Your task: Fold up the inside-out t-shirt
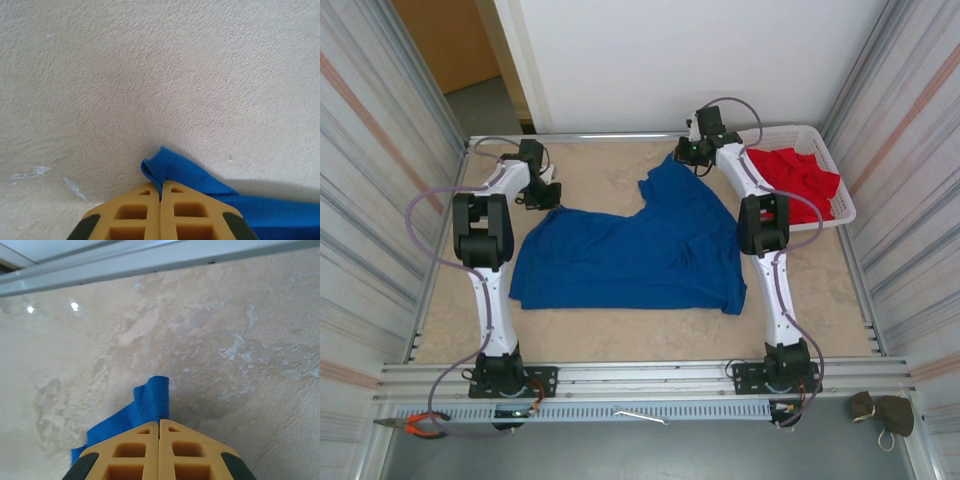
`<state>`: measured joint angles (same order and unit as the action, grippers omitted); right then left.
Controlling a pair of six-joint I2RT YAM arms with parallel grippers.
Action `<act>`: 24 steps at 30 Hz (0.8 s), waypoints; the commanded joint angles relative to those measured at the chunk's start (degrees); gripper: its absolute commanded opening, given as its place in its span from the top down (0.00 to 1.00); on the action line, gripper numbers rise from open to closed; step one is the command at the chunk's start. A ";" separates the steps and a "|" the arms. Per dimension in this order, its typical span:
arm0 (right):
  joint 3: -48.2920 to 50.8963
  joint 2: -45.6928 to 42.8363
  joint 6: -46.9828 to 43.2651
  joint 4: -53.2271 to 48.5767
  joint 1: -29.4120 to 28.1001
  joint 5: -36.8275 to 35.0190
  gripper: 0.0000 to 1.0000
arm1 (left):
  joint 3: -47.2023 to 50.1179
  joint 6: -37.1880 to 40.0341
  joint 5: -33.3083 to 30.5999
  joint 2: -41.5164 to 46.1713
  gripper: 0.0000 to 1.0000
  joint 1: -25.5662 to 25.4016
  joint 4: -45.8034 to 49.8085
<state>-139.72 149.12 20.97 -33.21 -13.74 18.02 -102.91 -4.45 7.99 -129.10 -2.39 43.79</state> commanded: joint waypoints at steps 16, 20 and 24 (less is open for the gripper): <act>35.40 -32.92 6.73 14.69 1.96 4.26 1.00 | 14.06 -8.70 6.69 18.19 1.00 2.30 -9.12; 45.72 -41.89 7.74 17.48 2.00 3.89 1.00 | 18.41 -10.80 8.33 20.69 1.00 4.20 -12.18; 54.88 -51.01 8.95 19.22 1.67 3.12 1.00 | 20.20 -12.85 12.36 21.16 1.00 6.51 -13.22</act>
<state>-89.12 104.25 28.03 -16.99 -11.97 21.10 -83.77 -14.76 16.67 -110.04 2.42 32.56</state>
